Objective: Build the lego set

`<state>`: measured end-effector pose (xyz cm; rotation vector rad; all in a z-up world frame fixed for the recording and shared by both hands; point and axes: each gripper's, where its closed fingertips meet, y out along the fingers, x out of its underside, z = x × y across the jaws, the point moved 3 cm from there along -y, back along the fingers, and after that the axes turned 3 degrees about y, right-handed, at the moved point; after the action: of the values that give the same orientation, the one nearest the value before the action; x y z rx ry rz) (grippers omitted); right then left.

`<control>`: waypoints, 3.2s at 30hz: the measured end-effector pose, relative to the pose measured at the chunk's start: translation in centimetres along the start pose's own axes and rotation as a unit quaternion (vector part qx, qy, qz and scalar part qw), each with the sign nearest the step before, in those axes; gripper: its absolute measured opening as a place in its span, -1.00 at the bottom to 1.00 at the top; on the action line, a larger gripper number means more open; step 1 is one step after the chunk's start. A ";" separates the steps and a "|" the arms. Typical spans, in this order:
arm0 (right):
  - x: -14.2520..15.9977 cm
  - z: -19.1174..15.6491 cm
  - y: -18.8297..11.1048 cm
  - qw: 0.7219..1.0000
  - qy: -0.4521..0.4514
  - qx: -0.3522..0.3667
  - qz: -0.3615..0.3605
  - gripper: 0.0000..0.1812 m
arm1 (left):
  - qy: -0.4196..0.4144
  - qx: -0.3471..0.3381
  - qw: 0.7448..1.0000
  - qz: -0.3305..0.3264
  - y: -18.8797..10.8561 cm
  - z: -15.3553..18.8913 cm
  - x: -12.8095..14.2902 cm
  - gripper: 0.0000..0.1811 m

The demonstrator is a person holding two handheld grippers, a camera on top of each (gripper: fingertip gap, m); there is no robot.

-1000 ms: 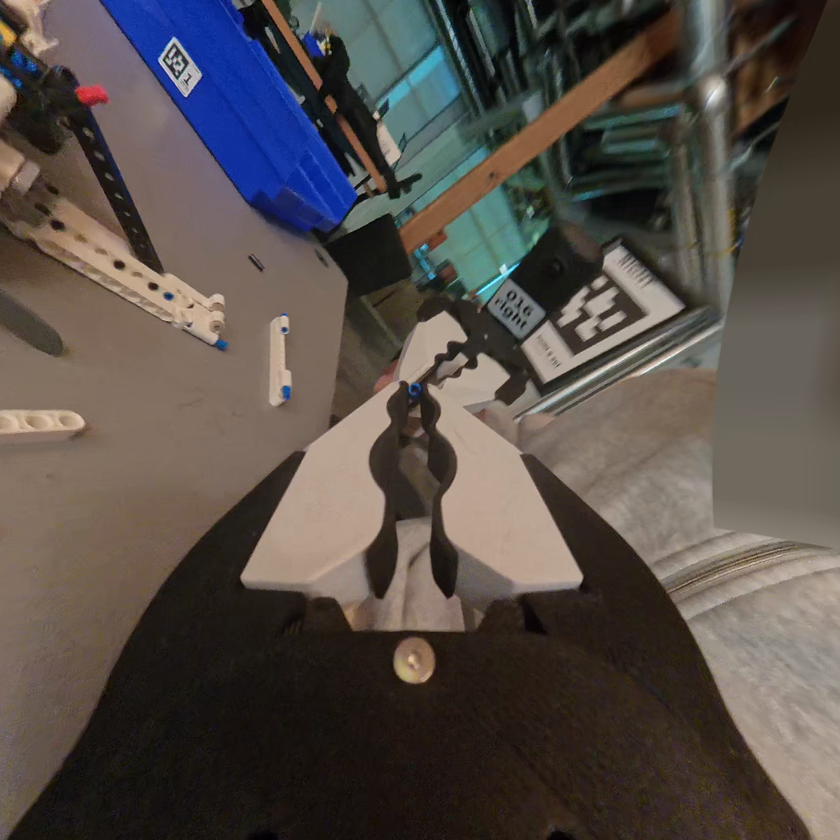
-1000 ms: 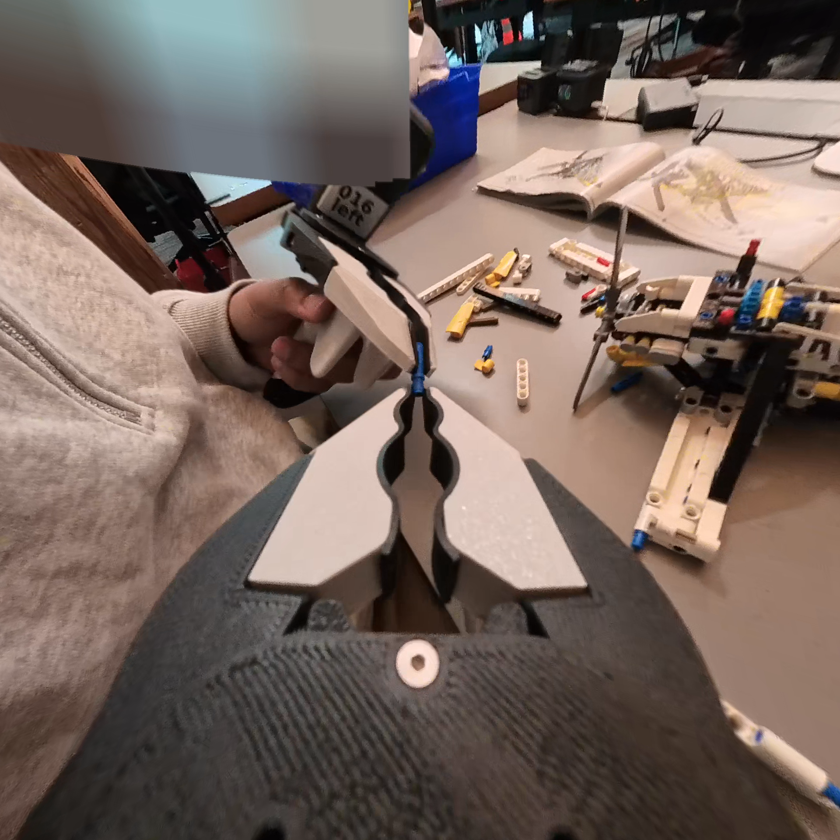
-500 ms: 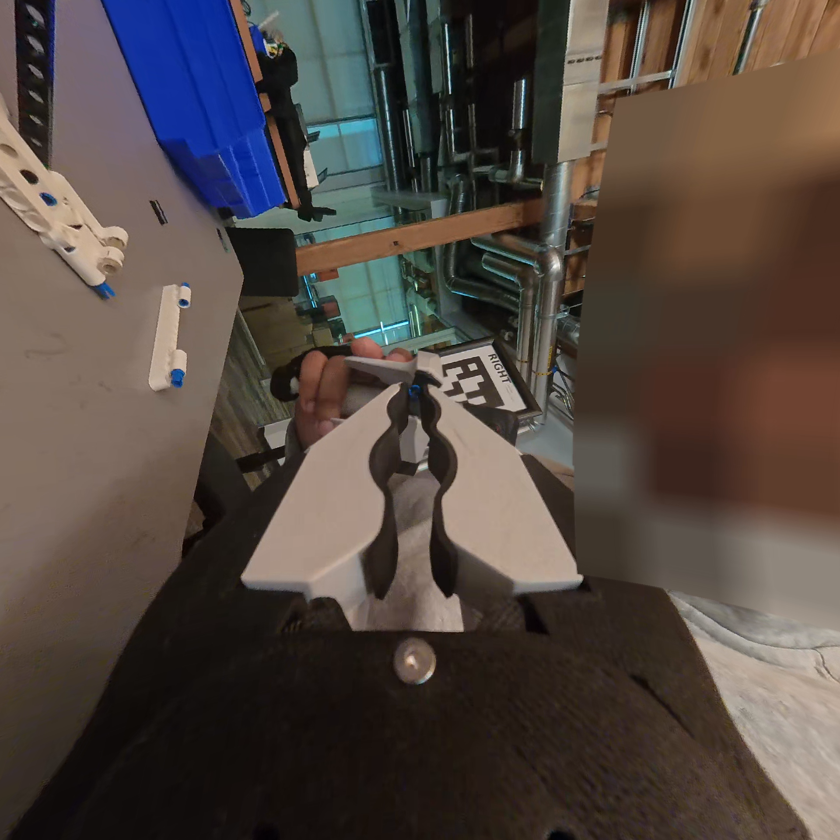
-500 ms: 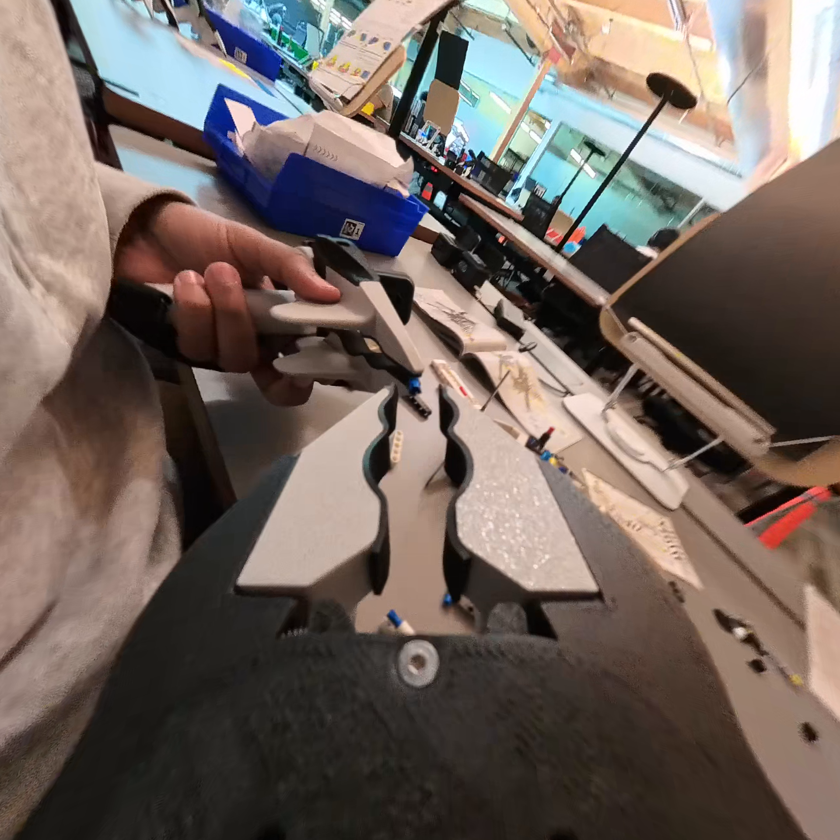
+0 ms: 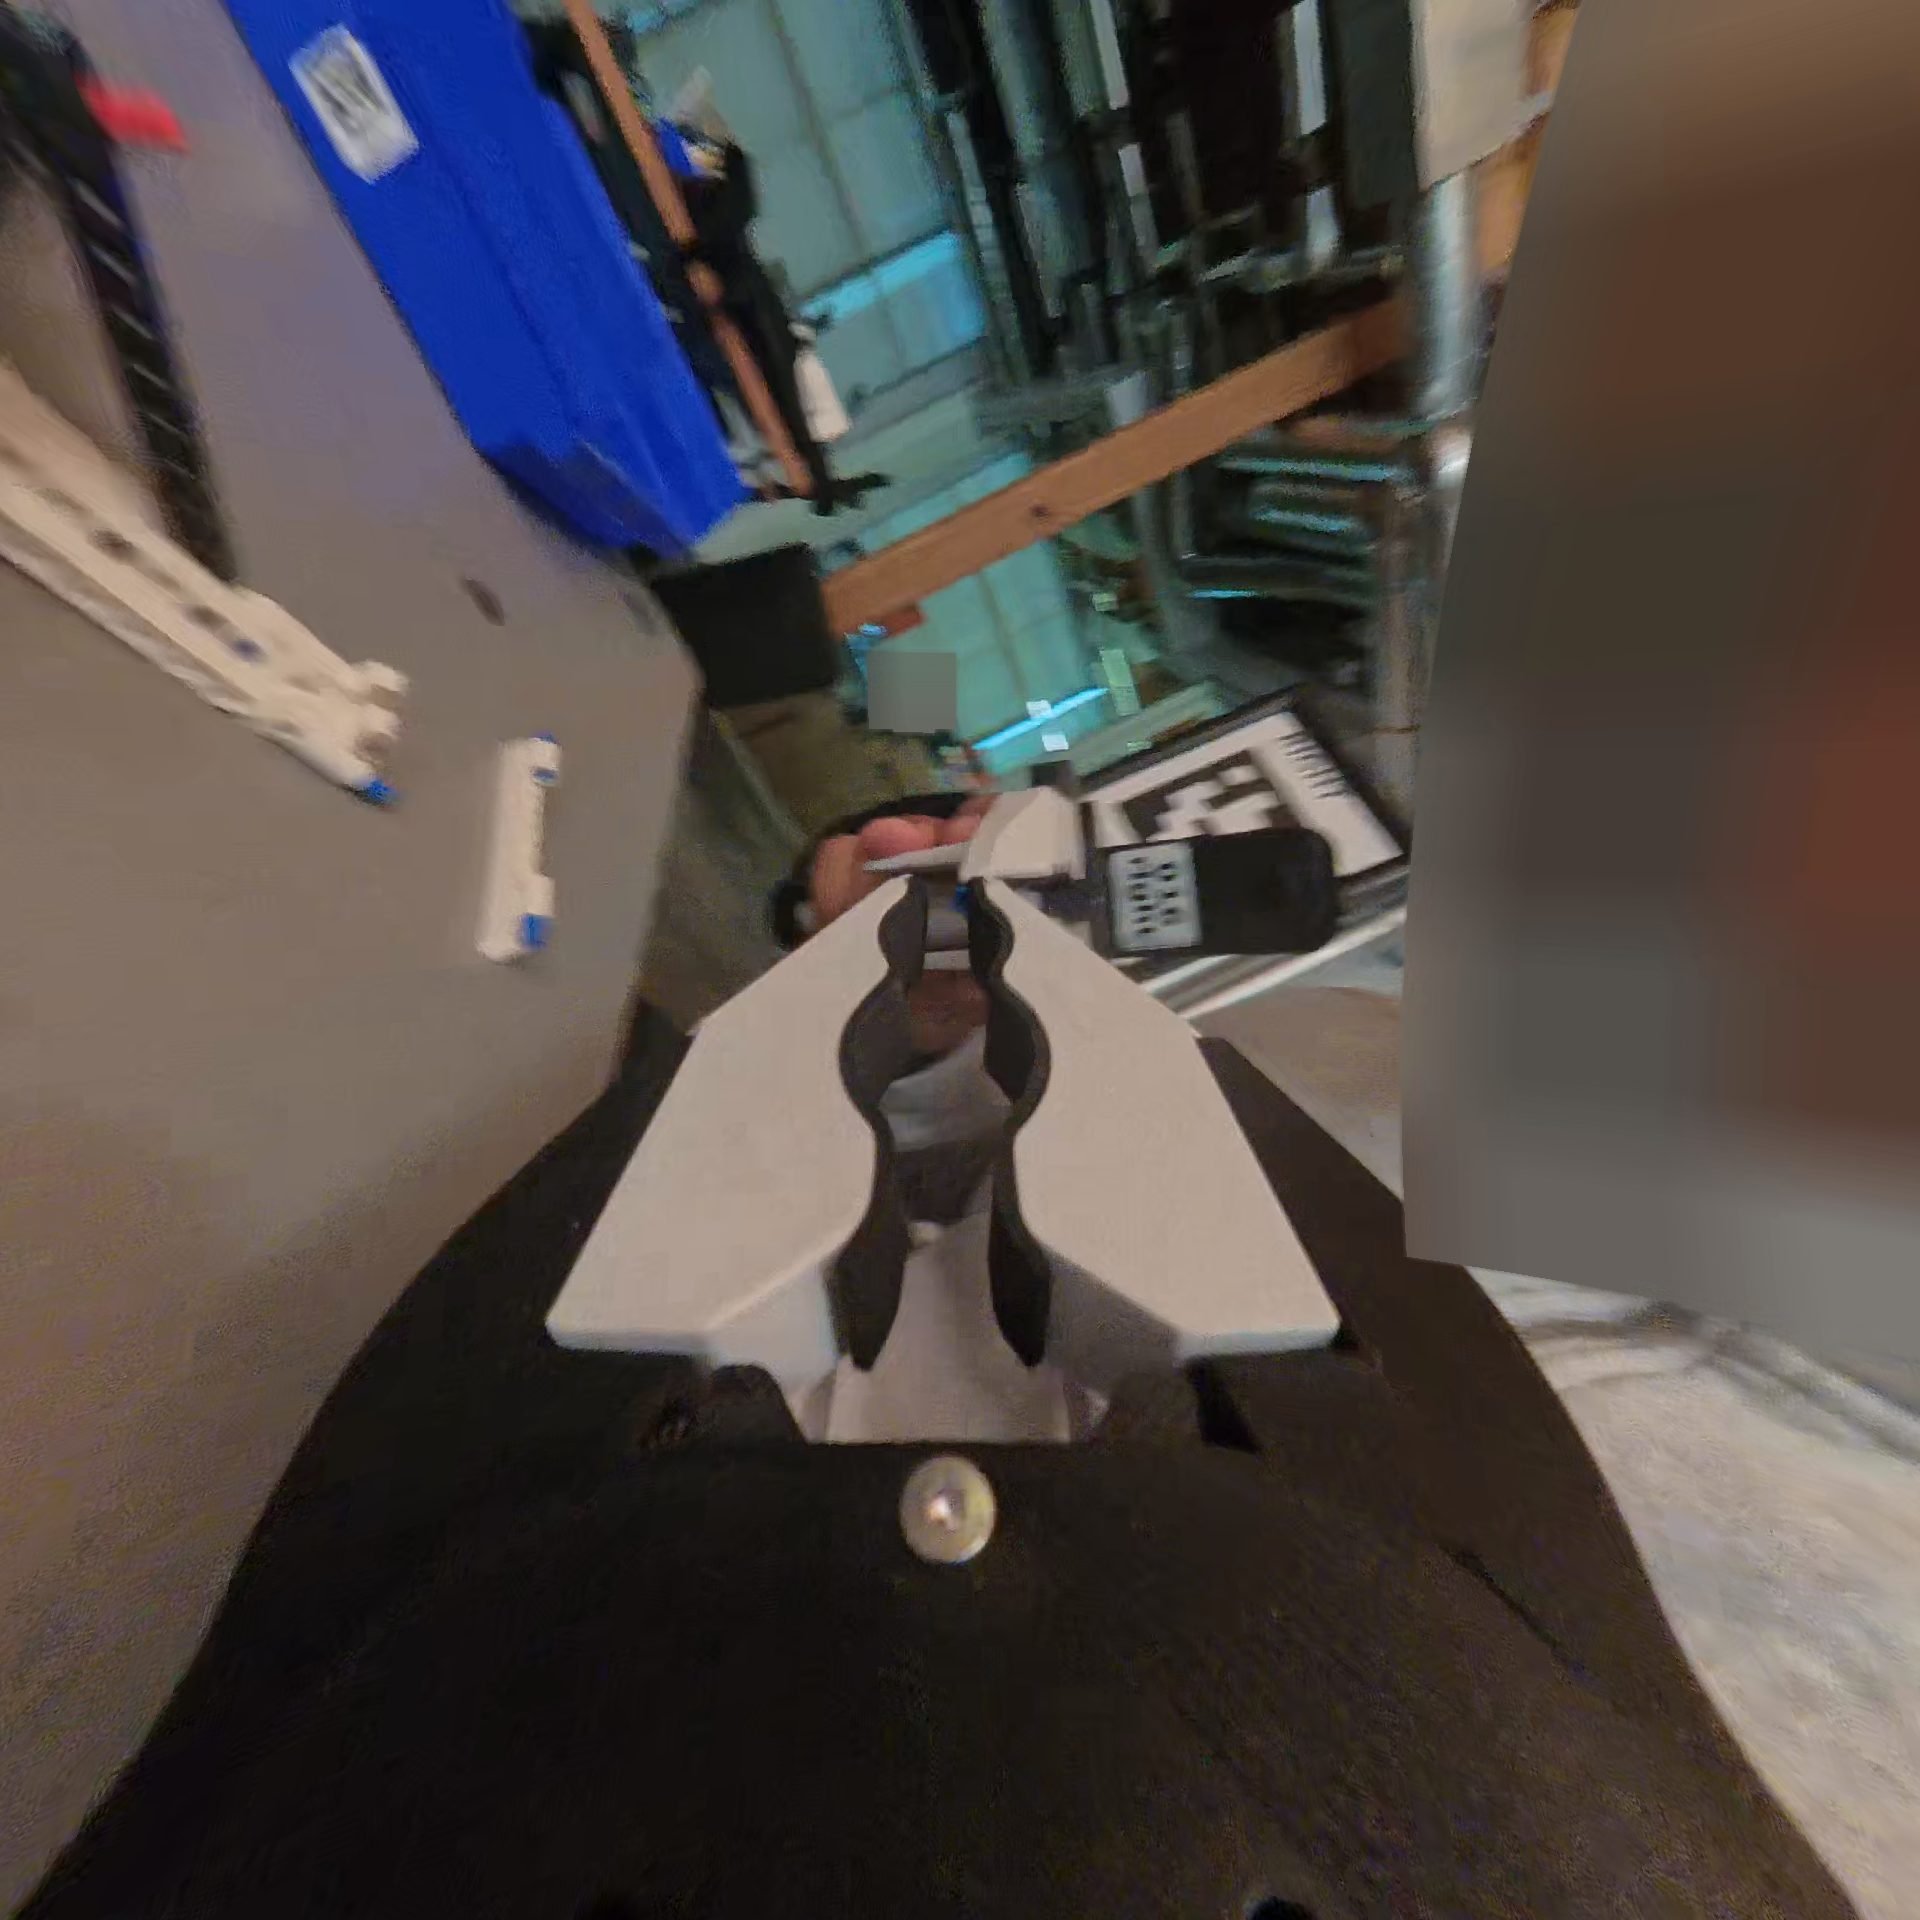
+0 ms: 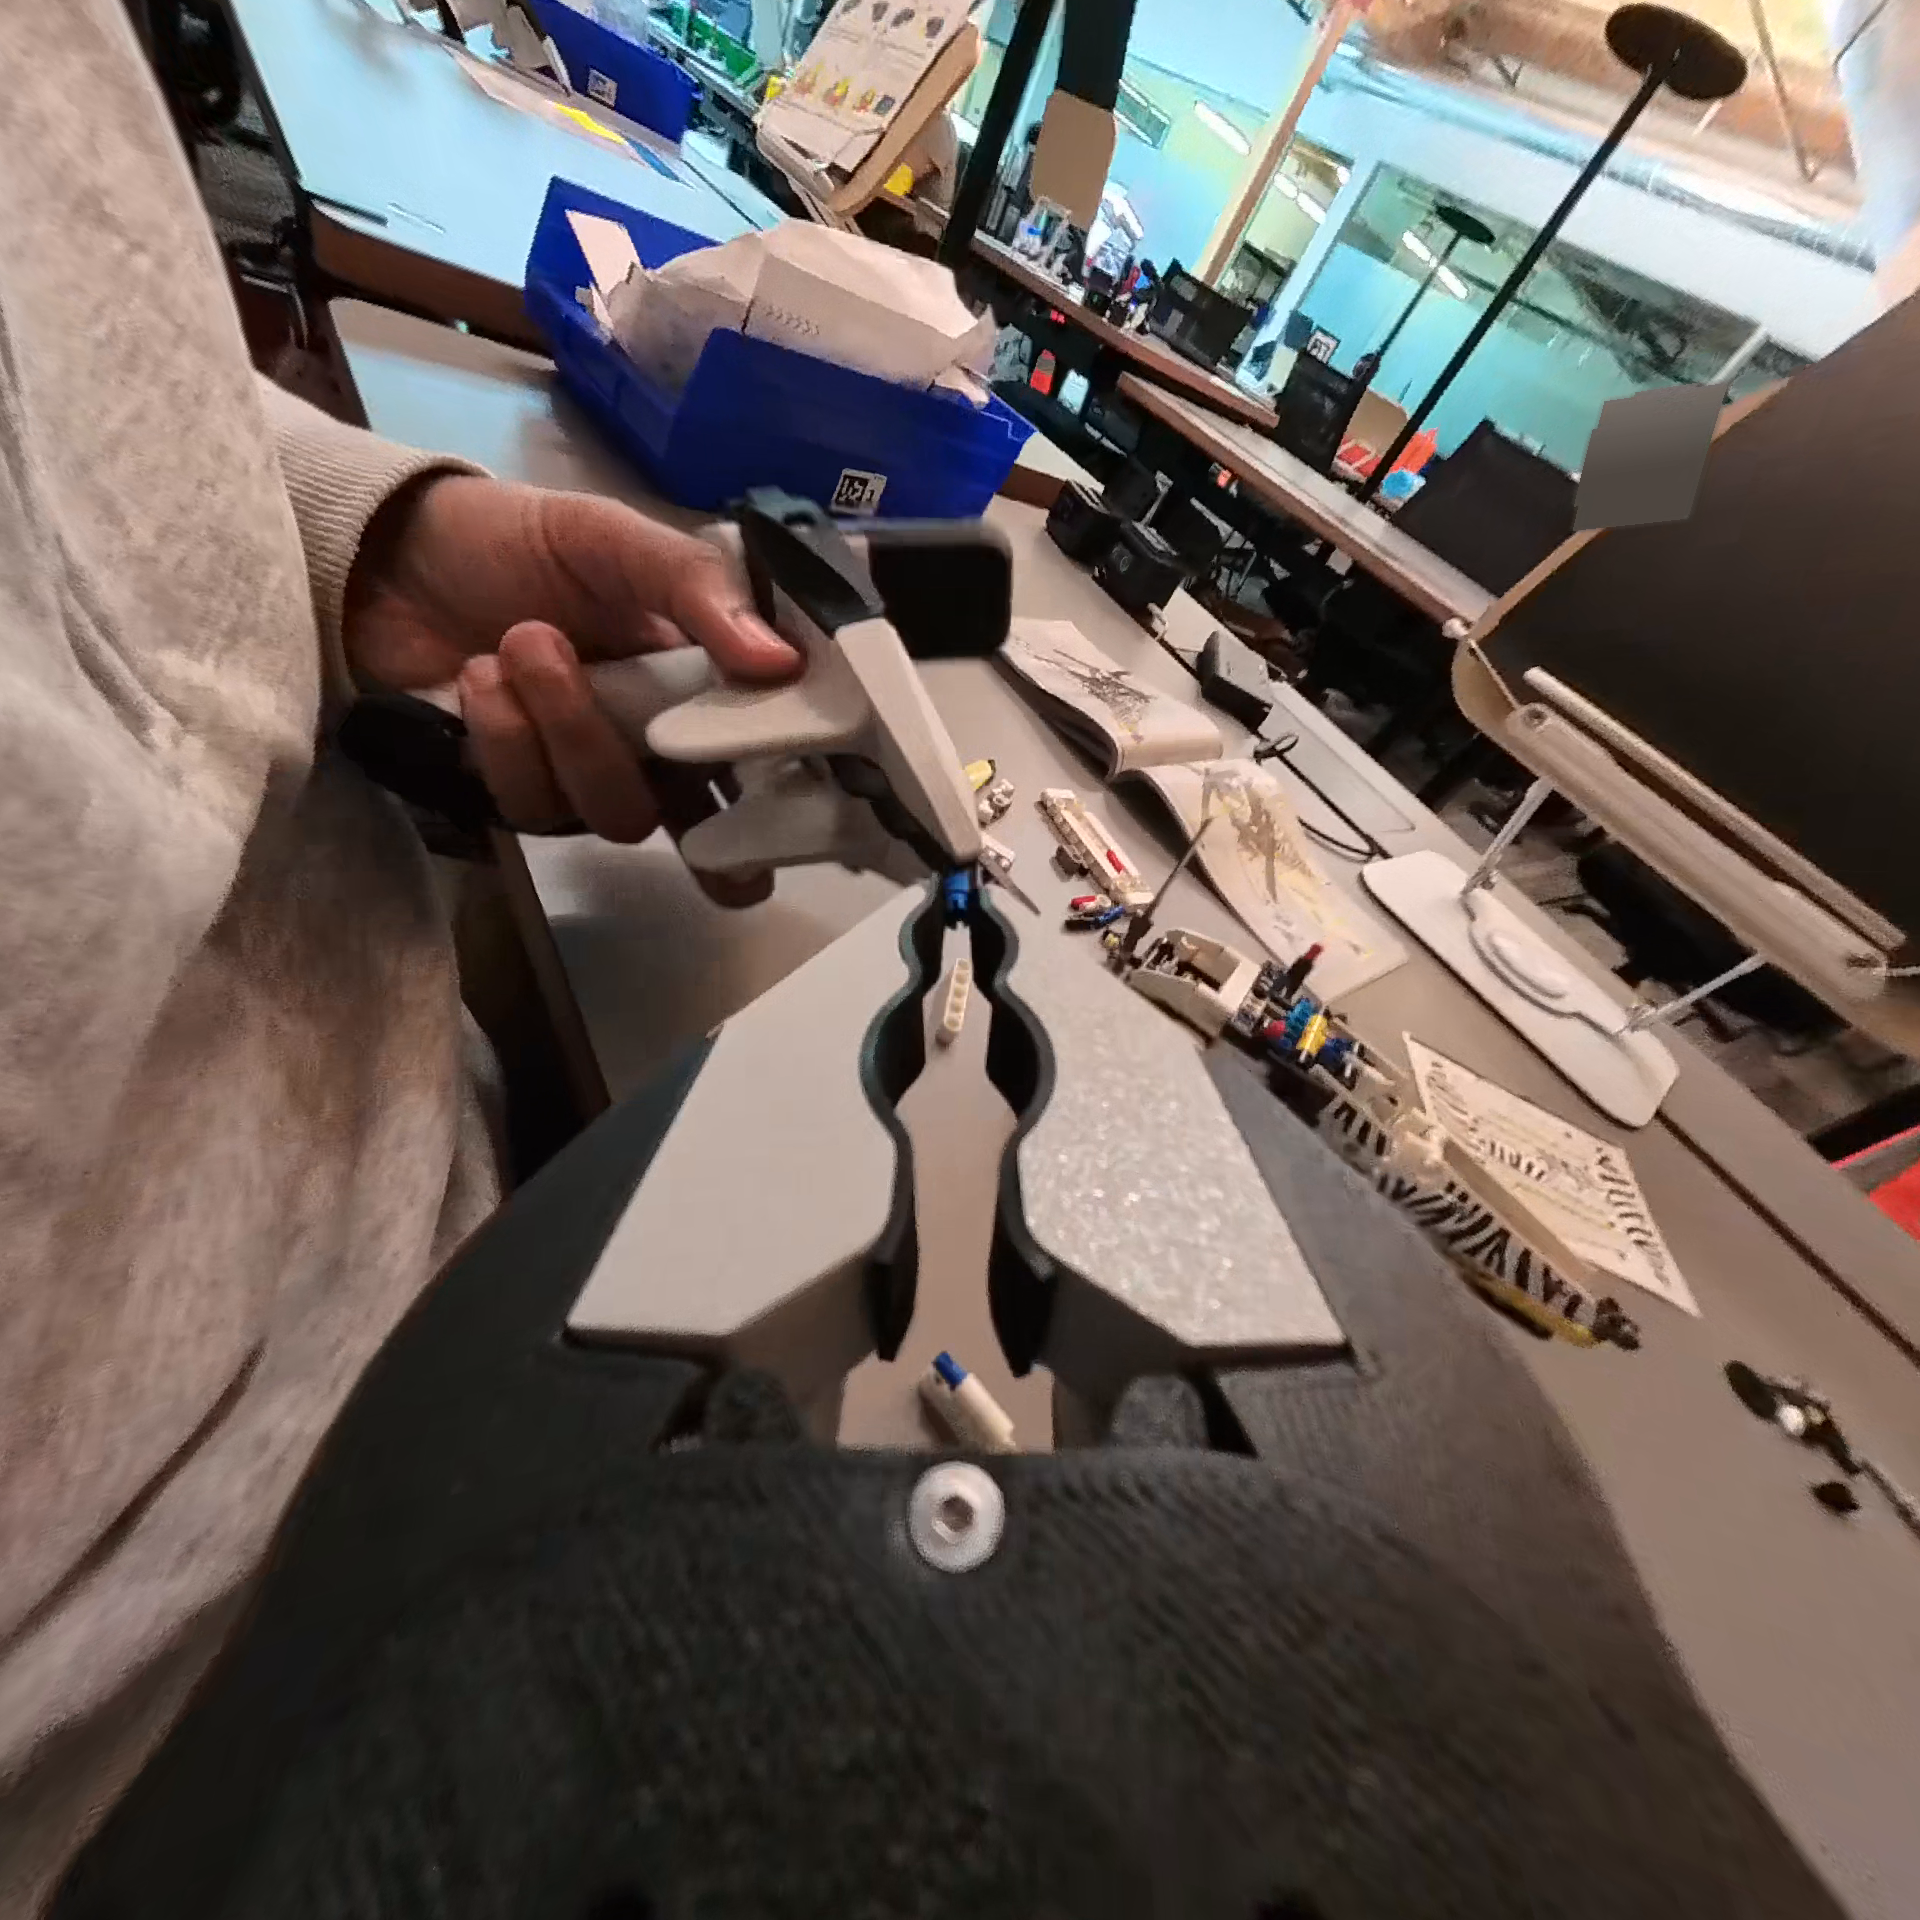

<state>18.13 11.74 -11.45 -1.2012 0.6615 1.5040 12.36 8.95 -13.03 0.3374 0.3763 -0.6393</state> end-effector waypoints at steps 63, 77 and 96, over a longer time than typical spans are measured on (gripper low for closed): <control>6.1 -3.0 8.6 0.876 0.008 -0.206 -0.436 -0.96 | 0.293 -0.374 0.865 -0.162 -5.1 -7.4 3.9 -0.93; 6.5 -3.0 9.3 0.841 0.033 -0.245 -0.481 -0.97 | 0.281 -0.387 0.863 -0.164 -5.3 -7.7 3.7 -0.96; 6.7 -2.9 9.0 0.841 0.042 -0.223 -0.492 -0.97 | 0.248 -0.346 0.891 -0.158 -5.5 -7.3 3.8 -0.97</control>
<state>11.04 9.12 -20.27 -1.6092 -0.3031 0.7121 9.95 5.91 -22.17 -0.2663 1.1329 -0.6867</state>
